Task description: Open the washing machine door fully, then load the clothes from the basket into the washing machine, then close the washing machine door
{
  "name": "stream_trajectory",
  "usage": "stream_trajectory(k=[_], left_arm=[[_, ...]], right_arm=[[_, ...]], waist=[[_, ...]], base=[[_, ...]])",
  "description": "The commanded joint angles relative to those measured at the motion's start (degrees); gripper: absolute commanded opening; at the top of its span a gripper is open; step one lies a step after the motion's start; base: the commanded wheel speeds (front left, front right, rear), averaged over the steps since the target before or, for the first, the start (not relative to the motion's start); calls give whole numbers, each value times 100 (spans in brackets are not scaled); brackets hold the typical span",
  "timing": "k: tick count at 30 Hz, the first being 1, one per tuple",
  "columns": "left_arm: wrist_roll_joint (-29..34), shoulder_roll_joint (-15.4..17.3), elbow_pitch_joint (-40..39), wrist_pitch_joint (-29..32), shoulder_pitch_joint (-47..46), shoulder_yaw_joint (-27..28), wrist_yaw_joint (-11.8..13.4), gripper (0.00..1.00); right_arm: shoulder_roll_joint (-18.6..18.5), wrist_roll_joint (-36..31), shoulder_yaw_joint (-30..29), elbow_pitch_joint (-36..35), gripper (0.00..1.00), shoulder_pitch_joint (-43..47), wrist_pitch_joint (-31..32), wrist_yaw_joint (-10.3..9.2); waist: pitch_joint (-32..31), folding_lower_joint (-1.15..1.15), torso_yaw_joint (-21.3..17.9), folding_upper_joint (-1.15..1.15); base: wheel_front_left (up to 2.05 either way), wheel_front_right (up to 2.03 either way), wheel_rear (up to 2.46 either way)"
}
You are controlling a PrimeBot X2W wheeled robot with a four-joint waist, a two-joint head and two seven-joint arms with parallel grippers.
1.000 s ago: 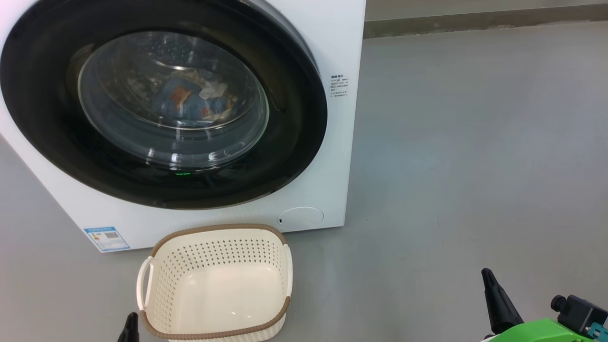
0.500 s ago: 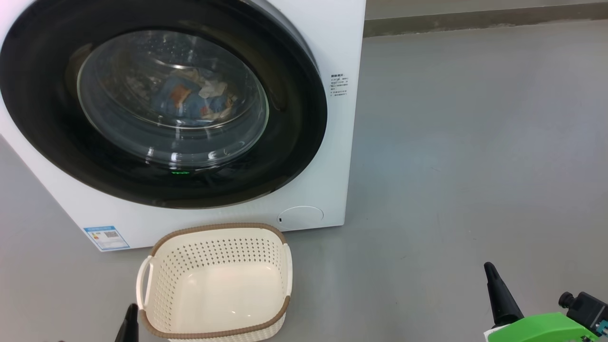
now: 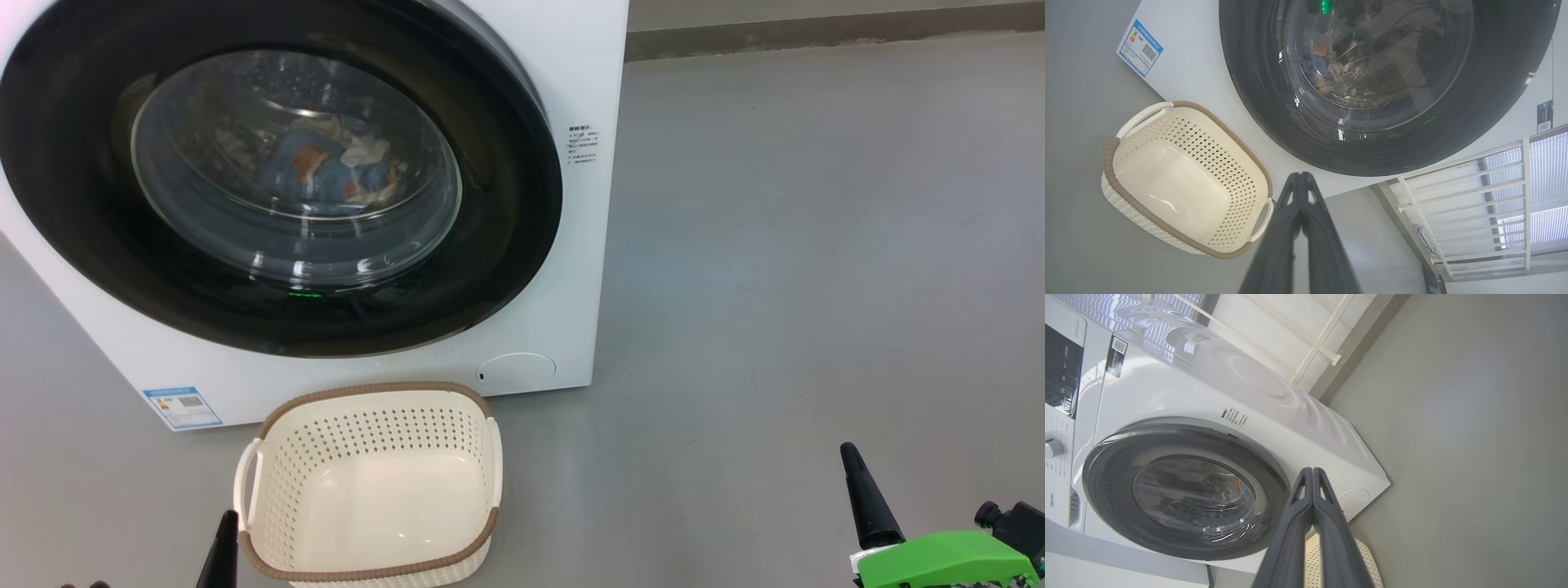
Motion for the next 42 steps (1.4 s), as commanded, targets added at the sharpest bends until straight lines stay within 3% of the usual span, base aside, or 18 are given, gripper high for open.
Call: stream_trajectory(k=[1, 42], left_arm=[[-192, 51, -107, 42, -295, 166, -13, 0], [-2478, -53, -64, 717, -745, 439, -16, 0]], right_arm=[[-33, 237, 78, -148, 0, -248, 48, -20], [-32, 3003, -44, -155, 0, -461, 725, -31]], waist=[[2, 0, 0, 0], [51, 0, -3, 0]], base=[[0, 0, 0], [0, 0, 0]])
